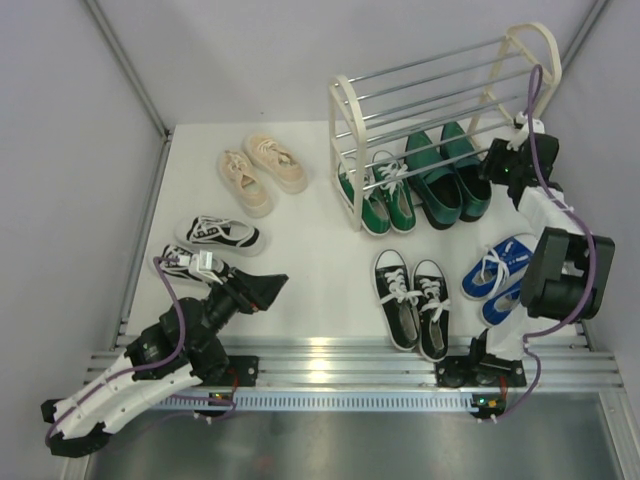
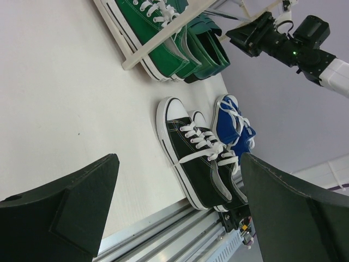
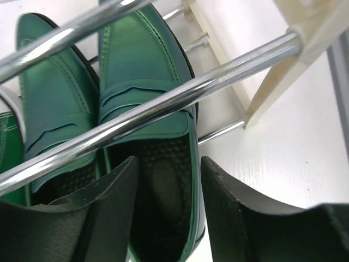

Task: Place and organize the shoes onto the shoe shelf
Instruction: Place the shoe at the shoe shelf.

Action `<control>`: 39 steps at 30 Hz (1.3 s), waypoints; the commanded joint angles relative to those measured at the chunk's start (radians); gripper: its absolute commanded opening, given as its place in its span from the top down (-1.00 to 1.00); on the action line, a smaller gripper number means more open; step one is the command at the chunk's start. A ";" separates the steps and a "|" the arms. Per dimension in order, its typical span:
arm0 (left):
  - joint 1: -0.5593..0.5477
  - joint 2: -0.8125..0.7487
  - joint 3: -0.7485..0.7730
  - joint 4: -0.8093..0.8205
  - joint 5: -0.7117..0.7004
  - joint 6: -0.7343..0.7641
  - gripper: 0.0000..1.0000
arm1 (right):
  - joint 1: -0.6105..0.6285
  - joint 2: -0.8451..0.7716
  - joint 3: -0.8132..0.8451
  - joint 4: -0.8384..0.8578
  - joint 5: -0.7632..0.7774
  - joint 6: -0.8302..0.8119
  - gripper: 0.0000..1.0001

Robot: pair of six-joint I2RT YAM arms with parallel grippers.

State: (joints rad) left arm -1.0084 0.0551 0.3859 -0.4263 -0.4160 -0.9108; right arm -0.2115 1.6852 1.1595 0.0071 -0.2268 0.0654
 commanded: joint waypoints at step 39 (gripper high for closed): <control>0.004 -0.032 0.036 -0.005 0.017 0.039 -0.96 | -0.177 -0.240 -0.115 -0.324 -0.462 -0.581 1.00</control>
State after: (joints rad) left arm -1.0084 0.0345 0.3908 -0.4355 -0.4084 -0.8871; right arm -0.3702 1.5169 1.0470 -0.3008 -0.6437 -0.5236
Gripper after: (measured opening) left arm 0.982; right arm 0.003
